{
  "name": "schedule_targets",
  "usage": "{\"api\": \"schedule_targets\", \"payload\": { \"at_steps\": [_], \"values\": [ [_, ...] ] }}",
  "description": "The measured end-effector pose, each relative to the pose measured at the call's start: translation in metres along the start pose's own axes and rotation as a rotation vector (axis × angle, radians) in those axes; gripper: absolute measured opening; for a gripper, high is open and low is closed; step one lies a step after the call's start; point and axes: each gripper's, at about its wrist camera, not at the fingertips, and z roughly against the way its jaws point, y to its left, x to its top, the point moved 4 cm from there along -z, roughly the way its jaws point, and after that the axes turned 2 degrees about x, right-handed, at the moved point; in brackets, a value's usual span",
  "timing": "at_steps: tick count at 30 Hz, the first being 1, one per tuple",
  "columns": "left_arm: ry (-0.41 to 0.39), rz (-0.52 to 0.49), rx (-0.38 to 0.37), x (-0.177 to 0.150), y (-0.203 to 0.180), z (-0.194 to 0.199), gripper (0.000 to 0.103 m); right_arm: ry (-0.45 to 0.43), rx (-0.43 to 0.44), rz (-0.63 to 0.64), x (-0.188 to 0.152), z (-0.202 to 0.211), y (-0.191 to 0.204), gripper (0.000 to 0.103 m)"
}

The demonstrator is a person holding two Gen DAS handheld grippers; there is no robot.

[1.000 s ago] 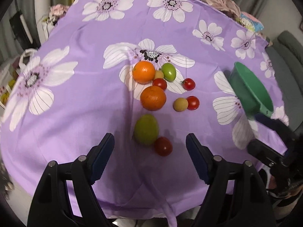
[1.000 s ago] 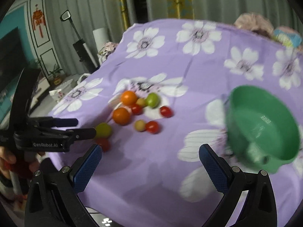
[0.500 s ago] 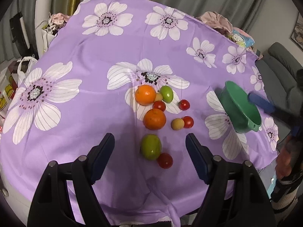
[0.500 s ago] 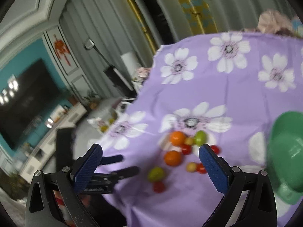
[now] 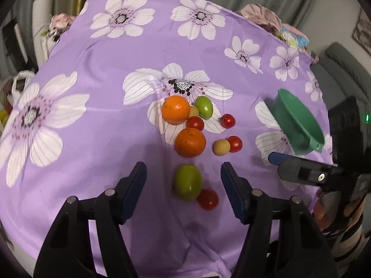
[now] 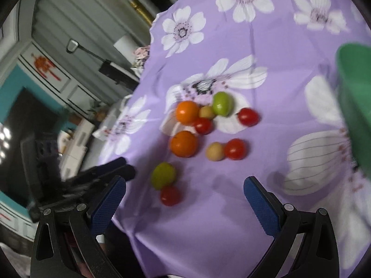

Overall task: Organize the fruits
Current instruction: 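Close the right gripper around the orange tangerine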

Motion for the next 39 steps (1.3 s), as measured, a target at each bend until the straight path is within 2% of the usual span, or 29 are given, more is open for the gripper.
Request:
{"api": "schedule_targets", "payload": {
  "at_steps": [4, 9, 15, 20, 28, 35, 39],
  "values": [
    [0.023, -0.054, -0.003, 0.005, -0.004, -0.013, 0.065, 0.016, 0.076, -0.097, 0.008, -0.015, -0.009, 0.101],
    [0.068, -0.092, -0.009, 0.009, -0.007, -0.033, 0.061, 0.069, 0.171, -0.212, 0.010, -0.036, -0.021, 0.091],
    [0.089, -0.125, -0.016, 0.017, -0.015, -0.051, 0.058, 0.103, 0.190, -0.280, 0.016, -0.056, -0.032, 0.084],
    [0.126, -0.118, -0.003, 0.021, -0.010, -0.066, 0.048, 0.131, 0.186, -0.273, 0.020, -0.065, -0.031, 0.075],
    [0.139, -0.138, -0.017, 0.026, -0.013, -0.077, 0.047, 0.161, 0.142, -0.232, 0.029, -0.080, -0.030, 0.069],
    [0.147, -0.135, -0.022, 0.029, -0.011, -0.085, 0.046, 0.191, 0.114, -0.197, 0.033, -0.091, -0.033, 0.056],
    [0.144, -0.158, -0.010, 0.027, -0.013, -0.087, 0.043, 0.189, 0.133, -0.202, 0.033, -0.093, -0.037, 0.048]
  ]
}}
